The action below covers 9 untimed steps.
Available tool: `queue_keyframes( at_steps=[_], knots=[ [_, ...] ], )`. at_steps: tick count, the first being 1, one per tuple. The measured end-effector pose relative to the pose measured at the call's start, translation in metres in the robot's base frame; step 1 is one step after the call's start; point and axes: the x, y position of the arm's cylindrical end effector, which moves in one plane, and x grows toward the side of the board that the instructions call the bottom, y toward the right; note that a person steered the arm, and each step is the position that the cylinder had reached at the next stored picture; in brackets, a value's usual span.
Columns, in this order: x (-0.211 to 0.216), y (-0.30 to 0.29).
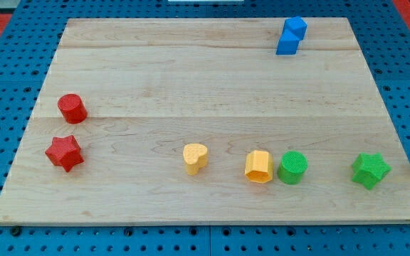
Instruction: Push the green star towards top center
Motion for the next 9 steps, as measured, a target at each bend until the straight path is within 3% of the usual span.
queue_keyframes(
  at_steps=[1, 3, 4, 5, 6, 7, 9],
  knots=[
    [0.016, -0.051],
    [-0.055, -0.227],
    [-0.054, -0.209],
    [0.004, -0.199],
    [-0.012, -0.129],
    [-0.091, -0.159],
    [-0.232, -0.324]
  ],
)
